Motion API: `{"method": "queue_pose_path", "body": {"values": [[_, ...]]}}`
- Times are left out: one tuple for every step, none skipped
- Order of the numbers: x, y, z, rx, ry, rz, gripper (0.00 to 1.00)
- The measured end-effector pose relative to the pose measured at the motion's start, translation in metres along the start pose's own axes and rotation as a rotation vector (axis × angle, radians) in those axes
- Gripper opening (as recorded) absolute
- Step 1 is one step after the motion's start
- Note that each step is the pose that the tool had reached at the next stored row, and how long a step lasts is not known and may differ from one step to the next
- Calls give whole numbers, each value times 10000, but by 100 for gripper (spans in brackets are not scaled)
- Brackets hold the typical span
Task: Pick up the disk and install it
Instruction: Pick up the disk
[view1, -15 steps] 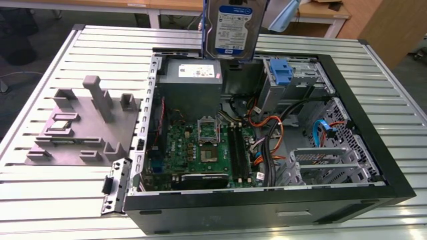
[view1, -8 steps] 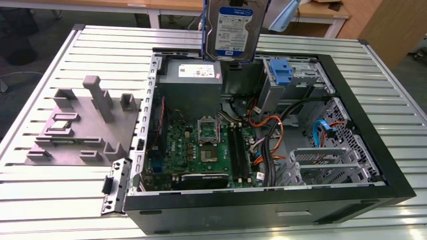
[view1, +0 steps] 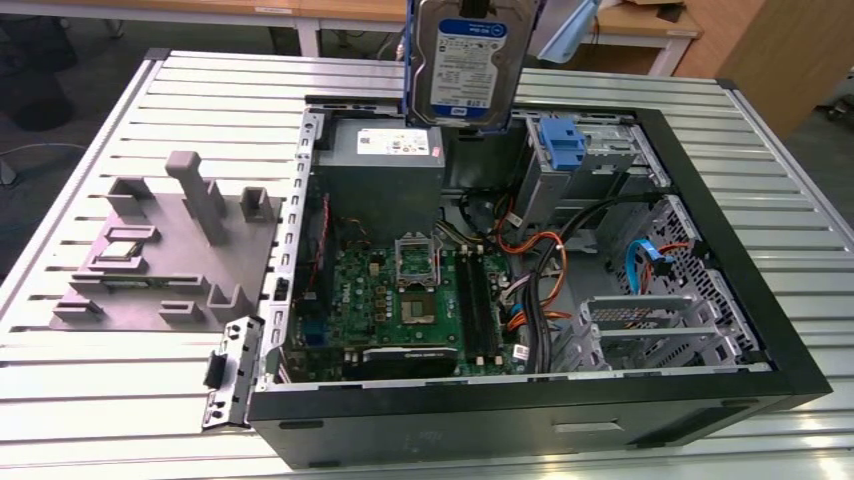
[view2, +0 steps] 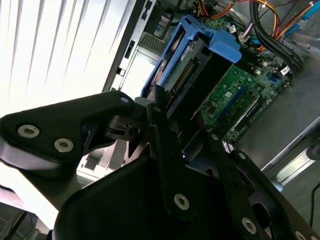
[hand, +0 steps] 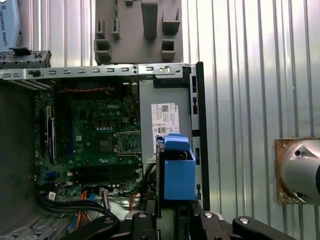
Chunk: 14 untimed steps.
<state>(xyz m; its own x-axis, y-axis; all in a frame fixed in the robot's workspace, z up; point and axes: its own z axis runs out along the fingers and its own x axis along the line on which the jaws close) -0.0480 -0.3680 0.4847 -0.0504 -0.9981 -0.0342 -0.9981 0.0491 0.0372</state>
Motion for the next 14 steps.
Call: {"method": "queue_pose_path", "body": {"values": [[11, -1, 0, 0, 0, 0, 35], [21, -1, -1, 0, 0, 0, 35], [32, -2, -1, -1, 1, 0, 35], [42, -2, -1, 0, 1, 0, 35], [52, -3, -1, 0, 0, 0, 35], [60, -3, -1, 0, 0, 0, 35], [68, -3, -2, 0, 0, 0, 35], [75, -4, -2, 0, 0, 0, 35], [83, -4, -2, 0, 1, 0, 35], [91, -4, -2, 0, 0, 0, 35], [99, -5, -2, 0, 0, 0, 35], [107, -5, -2, 0, 0, 0, 35], [115, -6, -3, 0, 0, 0, 35], [122, -6, -3, 0, 0, -1, 35]]}}
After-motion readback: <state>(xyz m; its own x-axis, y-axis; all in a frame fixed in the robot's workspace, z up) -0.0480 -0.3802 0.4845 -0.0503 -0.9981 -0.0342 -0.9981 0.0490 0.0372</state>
